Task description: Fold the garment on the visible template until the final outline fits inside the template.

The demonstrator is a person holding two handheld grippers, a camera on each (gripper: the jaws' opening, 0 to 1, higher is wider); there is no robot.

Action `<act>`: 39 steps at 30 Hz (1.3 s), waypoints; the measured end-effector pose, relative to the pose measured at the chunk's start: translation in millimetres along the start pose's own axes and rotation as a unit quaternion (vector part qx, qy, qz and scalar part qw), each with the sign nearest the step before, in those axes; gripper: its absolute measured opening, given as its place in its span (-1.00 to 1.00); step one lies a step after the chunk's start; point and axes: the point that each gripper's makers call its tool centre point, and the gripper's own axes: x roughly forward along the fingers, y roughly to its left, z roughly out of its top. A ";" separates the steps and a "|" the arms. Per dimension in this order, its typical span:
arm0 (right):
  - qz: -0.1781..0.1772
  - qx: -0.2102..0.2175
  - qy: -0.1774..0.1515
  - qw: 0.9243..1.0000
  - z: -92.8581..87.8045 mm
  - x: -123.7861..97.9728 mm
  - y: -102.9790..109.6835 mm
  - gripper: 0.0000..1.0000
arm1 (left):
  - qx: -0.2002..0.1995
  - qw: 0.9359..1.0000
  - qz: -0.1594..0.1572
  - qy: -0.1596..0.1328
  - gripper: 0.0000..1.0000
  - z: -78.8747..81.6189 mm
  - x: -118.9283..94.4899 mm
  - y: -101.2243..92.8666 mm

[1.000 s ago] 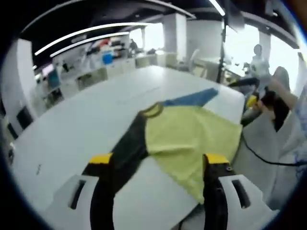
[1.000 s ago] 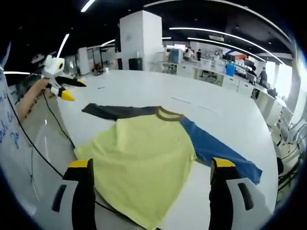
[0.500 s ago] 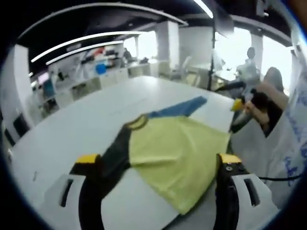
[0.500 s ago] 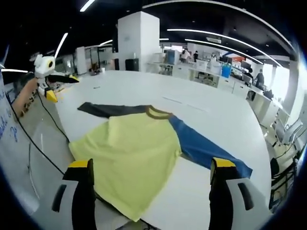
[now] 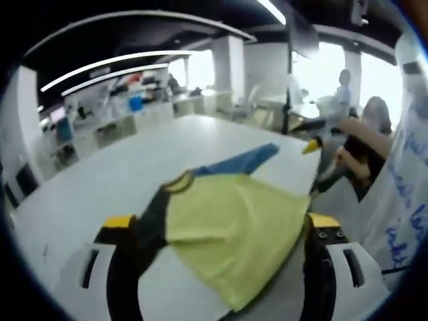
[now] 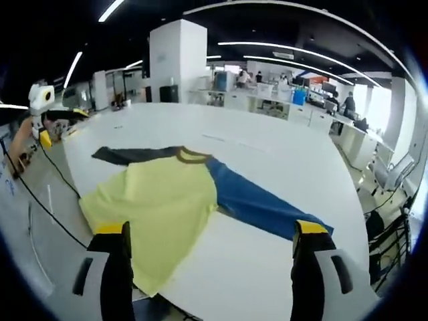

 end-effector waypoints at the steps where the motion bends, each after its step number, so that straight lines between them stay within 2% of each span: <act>1: -0.005 0.017 -0.009 1.000 -0.3 0.5 -10.2 0.91 | 0.002 1.000 -0.001 -0.005 0.98 3.5 0.5 -3.4; 3: -0.018 0.027 -0.015 0.999 -2.9 0.8 -28.0 0.87 | 0.002 1.000 0.002 -0.009 0.98 7.6 1.8 -5.4; 5: -0.036 0.031 -0.015 0.999 -6.6 0.5 -46.2 0.82 | -0.001 0.999 0.033 -0.007 0.98 8.6 3.1 4.1; 11: -0.060 0.040 0.007 0.997 -25.0 1.9 -86.9 0.78 | -0.002 1.000 0.020 -0.007 0.98 15.3 4.4 -6.0; 17: -0.075 0.067 0.022 0.995 -46.2 10.2 -123.6 0.67 | 0.018 1.000 0.023 0.000 0.98 22.2 4.0 -14.8; 23: -0.087 0.108 0.028 0.990 -66.7 23.3 -165.0 0.39 | 0.016 0.999 0.042 0.003 0.98 26.5 2.5 -7.5; 32: -0.098 0.158 0.055 0.981 -98.4 41.9 -211.2 0.11 | 0.020 0.999 0.047 0.015 0.98 38.8 2.3 -16.3; 36: -0.097 0.171 0.084 0.977 -116.7 49.9 -224.8 -0.04 | 0.027 0.998 0.049 0.017 0.98 45.0 1.1 -19.8; 39: -0.091 0.193 0.090 0.973 -124.3 54.7 -230.6 -0.12 | 0.031 0.998 0.056 0.023 0.98 46.5 -0.1 -19.6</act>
